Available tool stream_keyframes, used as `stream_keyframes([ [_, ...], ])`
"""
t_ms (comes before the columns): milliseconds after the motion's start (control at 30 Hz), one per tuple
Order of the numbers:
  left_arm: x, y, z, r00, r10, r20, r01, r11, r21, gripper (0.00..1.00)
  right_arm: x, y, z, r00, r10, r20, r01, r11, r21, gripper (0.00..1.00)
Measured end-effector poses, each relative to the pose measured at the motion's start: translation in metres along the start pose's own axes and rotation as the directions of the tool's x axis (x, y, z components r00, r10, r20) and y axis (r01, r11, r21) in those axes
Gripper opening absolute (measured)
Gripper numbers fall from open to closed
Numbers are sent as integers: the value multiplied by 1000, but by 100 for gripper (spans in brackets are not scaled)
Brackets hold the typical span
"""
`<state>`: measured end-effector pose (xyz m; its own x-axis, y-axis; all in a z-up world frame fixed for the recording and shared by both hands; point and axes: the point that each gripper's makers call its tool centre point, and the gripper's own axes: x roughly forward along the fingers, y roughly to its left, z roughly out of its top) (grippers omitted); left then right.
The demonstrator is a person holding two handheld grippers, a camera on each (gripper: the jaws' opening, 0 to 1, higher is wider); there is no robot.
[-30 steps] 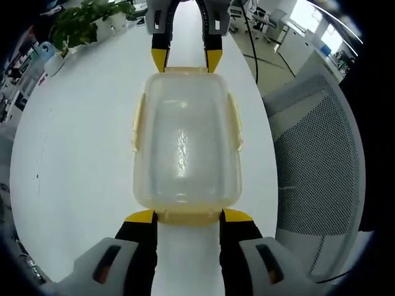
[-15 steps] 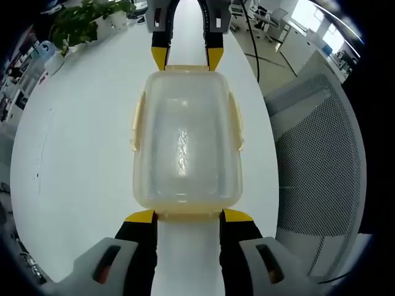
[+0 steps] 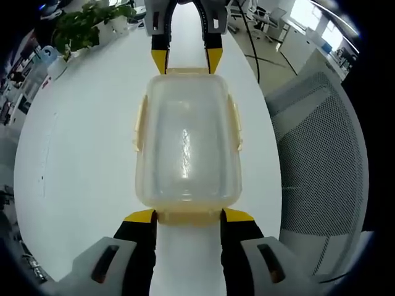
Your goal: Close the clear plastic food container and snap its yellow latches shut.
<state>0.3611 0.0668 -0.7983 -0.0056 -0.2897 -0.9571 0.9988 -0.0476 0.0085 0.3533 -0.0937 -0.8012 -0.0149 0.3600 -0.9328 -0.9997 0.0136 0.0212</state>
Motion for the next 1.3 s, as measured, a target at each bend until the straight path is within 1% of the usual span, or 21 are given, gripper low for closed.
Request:
stream_keyframes([
  [67,-1,0,0,1000,4,2,-4,1000,7,41,0,1,-1,1000,3,-3,-3,1000,3,40],
  [100,0,0,0,1000,3,0,-3,1000,7,45,-1,2,-2,1000,5,-5,-5,1000,5,41],
  [167,0,-2,-1,1000,-1,-5,1,1000,1,52,-2,3,-3,1000,5,-1,-5,1000,14,46],
  [200,0,-2,-2,1000,0,-9,0,1000,3,53,-3,3,-5,1000,-1,-2,1,1000,16,47],
  [300,-1,-3,-4,1000,1,-10,-1,1000,7,50,-5,4,-8,1000,-10,-6,10,1000,22,43],
  [333,-1,-3,-3,1000,1,-5,-1,1000,3,50,-7,3,-9,1000,-22,-2,22,999,35,42],
  [433,-2,-3,-2,1000,6,3,-6,1000,-12,50,-11,1,-10,999,-33,15,32,997,73,42],
  [667,-1,-4,1,1000,8,15,-8,1000,-18,50,-13,-2,-11,999,-46,30,42,991,126,40],
  [833,-2,-3,0,999,1,34,1,998,-69,49,-15,0,-5,998,-32,57,21,984,178,40],
  [900,-4,-4,2,999,-4,47,8,996,-87,49,-16,-2,-1,996,-33,83,14,977,214,40],
  [967,-5,-4,3,998,0,61,7,994,-111,48,-17,-2,1,995,-28,94,4,967,255,40],
  [1167,-5,-5,-4,998,-9,64,22,978,-207,49,-16,2,1,995,-17,98,-18,940,342,40],
  [1233,-7,-8,-4,997,-15,76,34,969,-247,49,-15,0,1,995,-23,100,-17,924,381,39],
  [1267,-7,-8,-3,996,-15,91,41,958,-283,48,-15,1,2,994,-23,109,-24,912,409,38],
  [1300,-8,-8,-2,994,-20,104,50,955,-293,48,-15,2,4,993,-22,120,-33,898,438,38],
])
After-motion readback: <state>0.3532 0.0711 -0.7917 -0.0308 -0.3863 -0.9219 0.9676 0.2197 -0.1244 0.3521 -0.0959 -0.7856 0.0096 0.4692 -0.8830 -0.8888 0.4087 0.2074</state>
